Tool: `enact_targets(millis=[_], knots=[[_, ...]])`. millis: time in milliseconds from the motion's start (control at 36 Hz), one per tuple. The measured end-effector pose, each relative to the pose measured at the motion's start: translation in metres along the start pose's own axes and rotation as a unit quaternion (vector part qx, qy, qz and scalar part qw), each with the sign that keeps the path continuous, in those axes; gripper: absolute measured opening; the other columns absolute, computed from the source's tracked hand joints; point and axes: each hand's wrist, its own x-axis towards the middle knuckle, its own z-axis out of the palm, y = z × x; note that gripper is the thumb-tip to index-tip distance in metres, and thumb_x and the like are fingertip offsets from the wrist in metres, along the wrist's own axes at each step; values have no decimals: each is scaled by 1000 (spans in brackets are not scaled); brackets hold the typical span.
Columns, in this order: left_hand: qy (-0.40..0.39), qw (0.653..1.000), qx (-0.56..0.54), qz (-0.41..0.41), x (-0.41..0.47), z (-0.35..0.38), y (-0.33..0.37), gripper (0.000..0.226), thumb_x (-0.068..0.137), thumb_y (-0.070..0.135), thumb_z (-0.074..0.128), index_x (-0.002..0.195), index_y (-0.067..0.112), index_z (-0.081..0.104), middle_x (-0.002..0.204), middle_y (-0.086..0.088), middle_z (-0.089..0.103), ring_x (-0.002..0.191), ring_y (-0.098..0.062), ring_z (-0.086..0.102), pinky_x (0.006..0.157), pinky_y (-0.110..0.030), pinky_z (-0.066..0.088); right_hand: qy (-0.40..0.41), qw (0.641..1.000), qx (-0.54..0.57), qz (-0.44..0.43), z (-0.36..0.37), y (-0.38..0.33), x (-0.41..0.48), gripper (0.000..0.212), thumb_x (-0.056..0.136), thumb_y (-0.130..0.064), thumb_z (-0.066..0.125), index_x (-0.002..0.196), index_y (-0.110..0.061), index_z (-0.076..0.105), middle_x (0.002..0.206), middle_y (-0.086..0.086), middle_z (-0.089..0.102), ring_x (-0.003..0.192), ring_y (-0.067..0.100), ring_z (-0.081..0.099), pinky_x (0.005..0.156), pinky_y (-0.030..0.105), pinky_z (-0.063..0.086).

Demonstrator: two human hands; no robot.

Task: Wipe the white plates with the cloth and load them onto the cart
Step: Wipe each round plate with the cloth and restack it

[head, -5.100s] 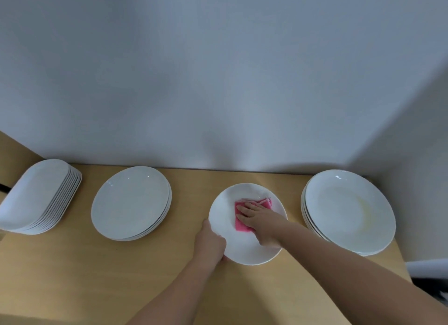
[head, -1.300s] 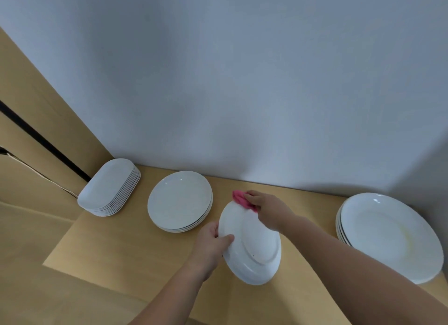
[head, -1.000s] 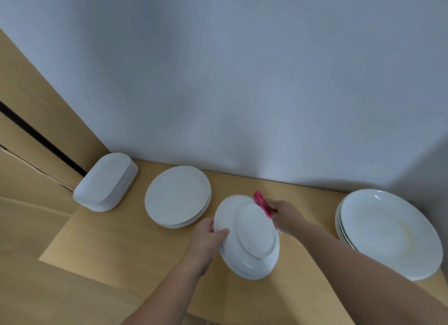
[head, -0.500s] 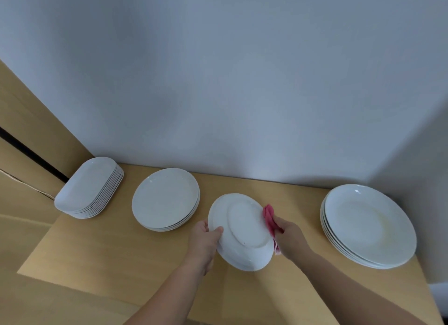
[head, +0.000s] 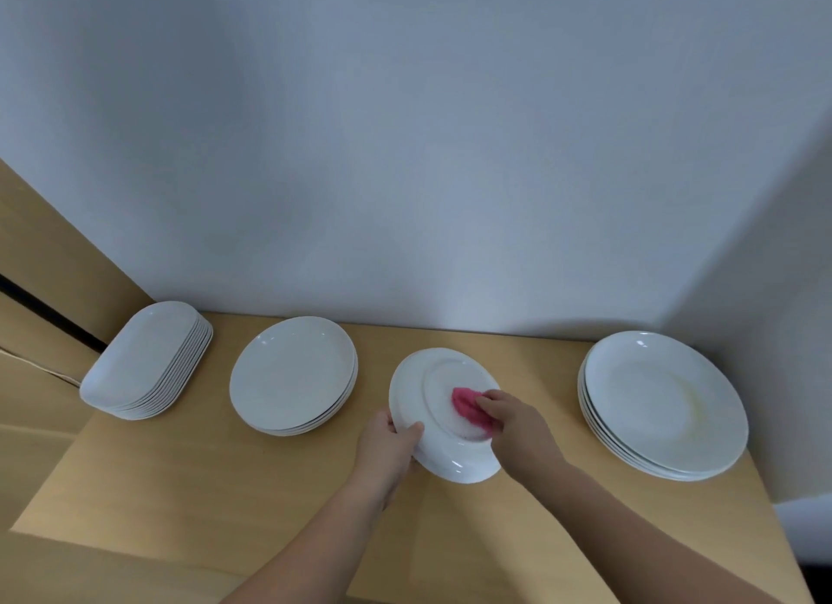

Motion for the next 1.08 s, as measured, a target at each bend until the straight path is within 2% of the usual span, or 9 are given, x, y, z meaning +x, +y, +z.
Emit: enact_targets(millis=[111,222,306,417,611,694,806,944,1083], knots=[[3,1000,10,-2,0,2,-1,17,91,14,65,106,11,57,106,-9,68,95,-26,69,72,-40,61,-75,990,-79,-85,1,-17,14,50,90,3,47,126,-26,63,119,-16,59,106,4,51,82,5,35],[9,1000,-5,-7,1,3,-1,15,91,15,65,105,13,59,105,-8,69,94,-25,70,64,-33,60,-91,977,-101,-165,2,-13,7,38,90,5,47,111,-17,69,100,-6,60,90,6,50,71,5,34],[11,1000,-1,-6,2,2,-1,12,91,15,65,101,17,58,104,-6,69,93,-24,70,68,-37,61,-117,952,-154,-235,-6,3,-2,37,86,5,48,110,-16,67,111,-6,60,96,12,51,78,22,44],[8,1000,-7,-8,4,4,1,11,92,14,64,99,17,57,105,-6,67,95,-25,68,66,-35,61,-148,930,-209,-264,-20,18,-1,44,83,9,52,111,-21,67,122,-11,58,104,13,50,83,27,47],[3,1000,13,-7,9,5,3,13,91,15,65,100,17,56,110,-6,65,99,-26,66,75,-45,61,-189,913,-269,-241,-44,36,17,49,81,13,48,112,-18,70,127,-9,58,116,13,48,95,27,43],[5,1000,17,-9,11,4,2,17,90,15,65,106,12,57,110,-8,66,99,-26,67,73,-44,62,-180,931,-240,-207,-53,33,29,39,82,10,51,101,-16,73,115,-7,63,105,13,55,84,31,48],[9,1000,17,-14,11,5,0,20,90,14,65,107,10,57,110,-9,65,99,-27,66,73,-44,61,-113,959,-183,-186,-56,18,51,22,90,-5,59,99,-20,73,105,-13,62,81,6,53,67,19,40],[17,999,23,-16,10,7,-2,22,89,13,65,110,9,56,110,-8,65,98,-26,66,77,-50,60,-76,949,-239,-190,-51,1,86,41,84,9,52,109,-17,72,114,-5,63,100,15,57,76,26,47],[29,999,27,-8,10,9,-2,22,89,13,65,108,8,57,109,-9,65,96,-26,66,75,-48,61,-131,938,-298,-121,-44,3,96,50,85,6,46,121,-21,65,113,-2,59,100,19,56,74,27,44]])
